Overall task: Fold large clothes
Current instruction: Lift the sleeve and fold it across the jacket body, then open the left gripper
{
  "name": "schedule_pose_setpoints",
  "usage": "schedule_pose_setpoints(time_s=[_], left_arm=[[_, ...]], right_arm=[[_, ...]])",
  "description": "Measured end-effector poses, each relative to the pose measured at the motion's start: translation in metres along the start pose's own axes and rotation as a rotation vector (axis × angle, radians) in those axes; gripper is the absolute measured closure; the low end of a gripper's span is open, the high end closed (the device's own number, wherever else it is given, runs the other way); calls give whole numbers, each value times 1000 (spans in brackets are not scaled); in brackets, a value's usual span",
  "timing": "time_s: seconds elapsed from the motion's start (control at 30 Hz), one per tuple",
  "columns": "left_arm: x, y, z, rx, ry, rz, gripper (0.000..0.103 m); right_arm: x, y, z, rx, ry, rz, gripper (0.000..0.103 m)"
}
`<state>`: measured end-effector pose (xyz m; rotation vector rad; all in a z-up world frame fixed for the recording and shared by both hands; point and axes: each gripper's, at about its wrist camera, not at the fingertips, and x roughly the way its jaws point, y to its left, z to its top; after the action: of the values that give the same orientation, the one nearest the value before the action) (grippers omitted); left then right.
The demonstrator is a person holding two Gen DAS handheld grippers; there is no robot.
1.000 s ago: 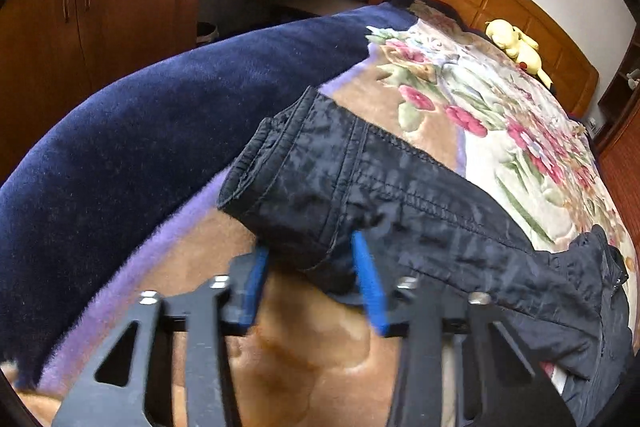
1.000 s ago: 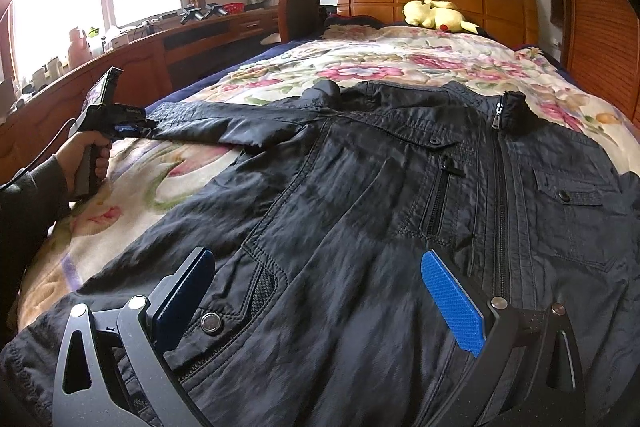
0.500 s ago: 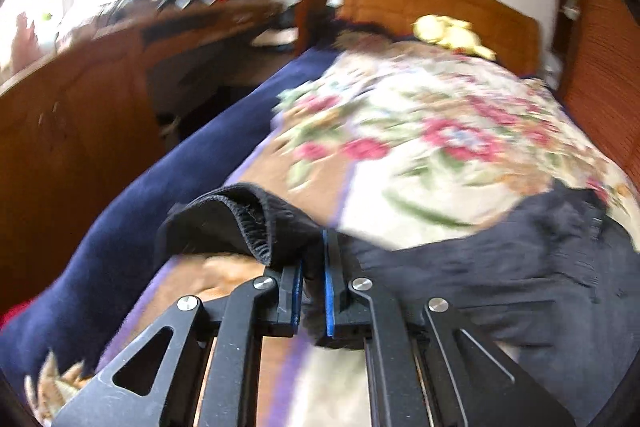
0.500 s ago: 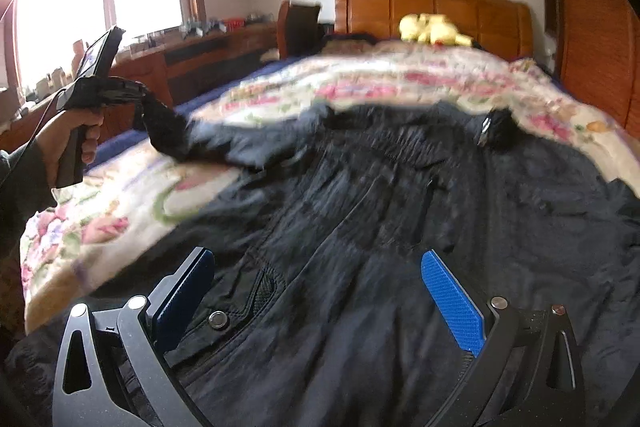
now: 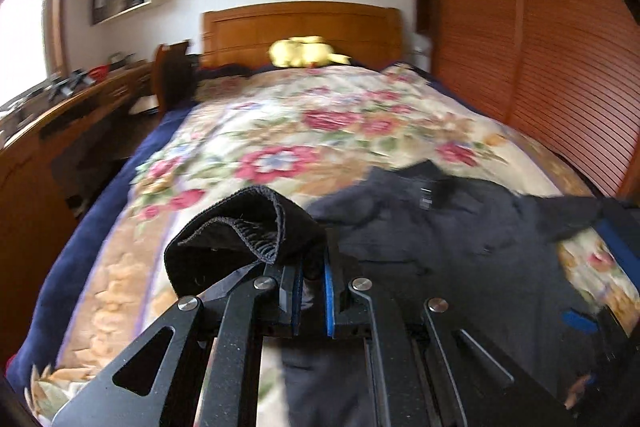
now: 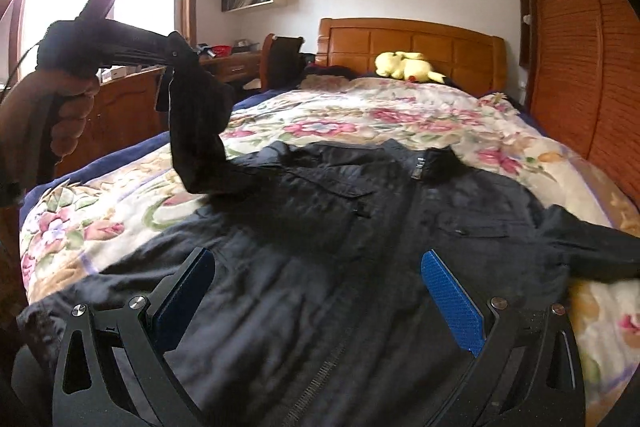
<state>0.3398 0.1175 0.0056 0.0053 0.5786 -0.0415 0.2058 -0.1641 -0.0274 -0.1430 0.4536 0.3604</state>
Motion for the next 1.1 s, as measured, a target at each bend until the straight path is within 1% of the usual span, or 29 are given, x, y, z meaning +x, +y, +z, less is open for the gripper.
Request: schedule_pose_setpoints(time_s=[0.17, 0.27, 0.37, 0.43, 0.53, 0.7, 0.8, 0.93, 1.0, 1.1], left_arm=[[-10, -59, -5, 72, 7, -82, 94], [-17, -92, -7, 108, 4, -131, 94], [-25, -115, -12, 125, 10, -174, 94], [-30, -130, -19, 143, 17, -194, 94], [-34, -145, -29, 162, 33, -202, 94], [-38, -156, -50, 194, 65, -166, 93], [-48, -155, -68, 174, 83, -180, 85], [-66, -148, -91, 152, 94, -203, 68], [-76, -141, -103, 137, 95, -196, 68], [-87, -128, -120, 123, 95, -183, 64]], right_arm=[[-15, -28, -11, 24, 30, -51, 0], [-31, -47, -14, 47, 31, -89, 0], [-44, -61, -15, 89, 23, -117, 0], [-52, -63, -14, 105, 17, -130, 0], [-65, -64, -12, 120, 6, -146, 0], [-74, -55, -10, 129, -12, -144, 0], [-80, -49, -13, 126, -15, -137, 0], [-87, -45, -15, 113, -19, -129, 0], [-87, -49, -15, 105, -14, -129, 0], [-83, -48, -12, 101, -7, -118, 0]])
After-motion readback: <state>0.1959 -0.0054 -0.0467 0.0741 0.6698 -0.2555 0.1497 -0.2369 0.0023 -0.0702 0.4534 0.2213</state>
